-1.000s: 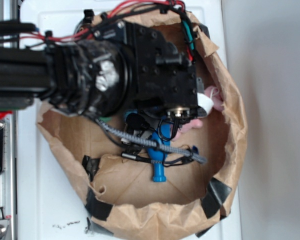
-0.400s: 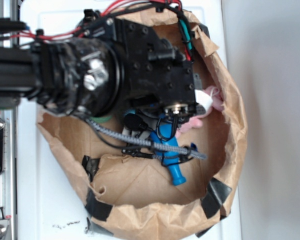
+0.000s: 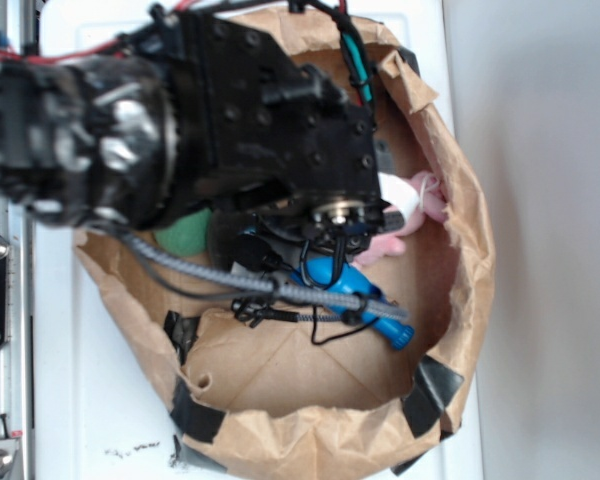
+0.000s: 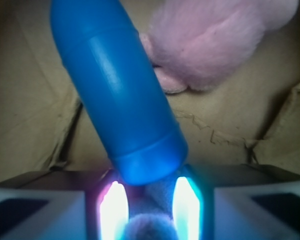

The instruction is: Grab the gray animal.

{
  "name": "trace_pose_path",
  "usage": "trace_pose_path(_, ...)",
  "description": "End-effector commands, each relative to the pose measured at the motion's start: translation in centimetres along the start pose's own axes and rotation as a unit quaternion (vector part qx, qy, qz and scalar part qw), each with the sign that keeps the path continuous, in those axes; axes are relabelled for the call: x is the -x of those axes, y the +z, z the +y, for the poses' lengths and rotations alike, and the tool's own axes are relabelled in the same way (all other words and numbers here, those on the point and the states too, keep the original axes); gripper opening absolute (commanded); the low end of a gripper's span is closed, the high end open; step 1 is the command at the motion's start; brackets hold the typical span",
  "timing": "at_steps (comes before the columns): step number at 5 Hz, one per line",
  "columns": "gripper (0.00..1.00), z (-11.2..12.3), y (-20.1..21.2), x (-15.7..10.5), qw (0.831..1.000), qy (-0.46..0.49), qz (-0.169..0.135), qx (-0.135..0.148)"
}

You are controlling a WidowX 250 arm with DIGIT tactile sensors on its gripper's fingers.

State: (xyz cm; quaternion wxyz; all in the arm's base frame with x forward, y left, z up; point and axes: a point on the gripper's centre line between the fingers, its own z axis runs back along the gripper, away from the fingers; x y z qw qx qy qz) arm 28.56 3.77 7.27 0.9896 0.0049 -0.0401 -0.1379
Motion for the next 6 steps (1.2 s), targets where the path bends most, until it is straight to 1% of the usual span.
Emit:
trace_pose_path(1,0.0,0.7,5.6,0.4,0.998,0.005,-0.069,-0.008)
trace_pose_path(2,0.0,0.6,7.0,0.8,0.996,0.004,-0.084,-0.005)
trace_pose_path(3,0.0,0.3,10.0,1.4,0.994,0.009,-0.105,-0.003)
trace_pose_path(4,0.0,0.3,13.1,1.6,0.994,0.022,-0.108,0.007)
trace_pose_path(5,0.0,0.4,14.2,1.5,0.994,0.034,-0.108,0.009)
trace_pose_path(6,0.0,0.4,13.9,1.5,0.994,0.036,-0.099,-0.011)
